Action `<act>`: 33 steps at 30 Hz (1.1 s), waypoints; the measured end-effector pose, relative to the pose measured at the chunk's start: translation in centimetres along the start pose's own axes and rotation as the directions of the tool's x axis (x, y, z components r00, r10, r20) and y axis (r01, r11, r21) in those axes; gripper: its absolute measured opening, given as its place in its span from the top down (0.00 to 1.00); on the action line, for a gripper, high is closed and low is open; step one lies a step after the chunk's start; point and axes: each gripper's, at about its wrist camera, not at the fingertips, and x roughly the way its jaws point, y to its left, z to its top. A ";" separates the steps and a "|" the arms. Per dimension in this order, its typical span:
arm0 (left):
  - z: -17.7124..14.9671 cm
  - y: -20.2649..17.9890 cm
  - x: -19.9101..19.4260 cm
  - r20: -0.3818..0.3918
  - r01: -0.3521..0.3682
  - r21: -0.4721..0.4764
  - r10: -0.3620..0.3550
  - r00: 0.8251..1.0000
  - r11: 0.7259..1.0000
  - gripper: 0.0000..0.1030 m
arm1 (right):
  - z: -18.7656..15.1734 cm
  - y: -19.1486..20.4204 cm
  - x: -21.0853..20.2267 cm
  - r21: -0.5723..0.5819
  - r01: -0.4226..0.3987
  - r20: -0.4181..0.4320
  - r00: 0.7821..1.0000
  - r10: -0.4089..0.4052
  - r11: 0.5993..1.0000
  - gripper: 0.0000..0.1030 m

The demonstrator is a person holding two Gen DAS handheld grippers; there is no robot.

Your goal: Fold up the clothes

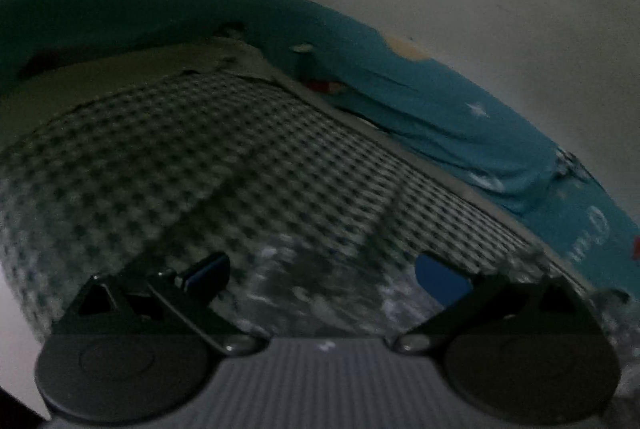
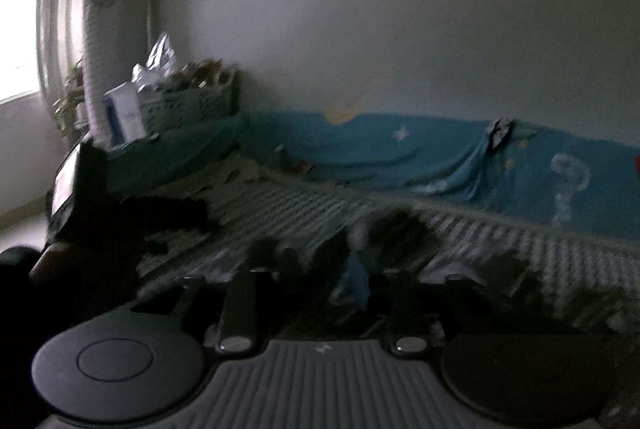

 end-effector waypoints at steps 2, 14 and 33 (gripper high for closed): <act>-0.4 -0.6 0.0 -0.020 0.044 0.024 -0.044 0.999 0.999 0.00 | 0.7 -1.1 0.2 -0.019 0.038 0.010 0.999 -0.038 0.999 0.59; -2.3 -3.3 0.5 -0.092 0.169 0.105 -0.160 0.983 0.980 0.00 | 0.8 -5.7 5.0 -0.029 -0.014 -0.125 0.992 0.010 0.999 0.29; -3.2 -4.7 1.2 -0.119 0.210 0.056 -0.202 0.972 0.976 0.00 | -2.7 -4.9 4.9 -0.124 0.018 -0.184 0.982 -0.041 0.992 0.79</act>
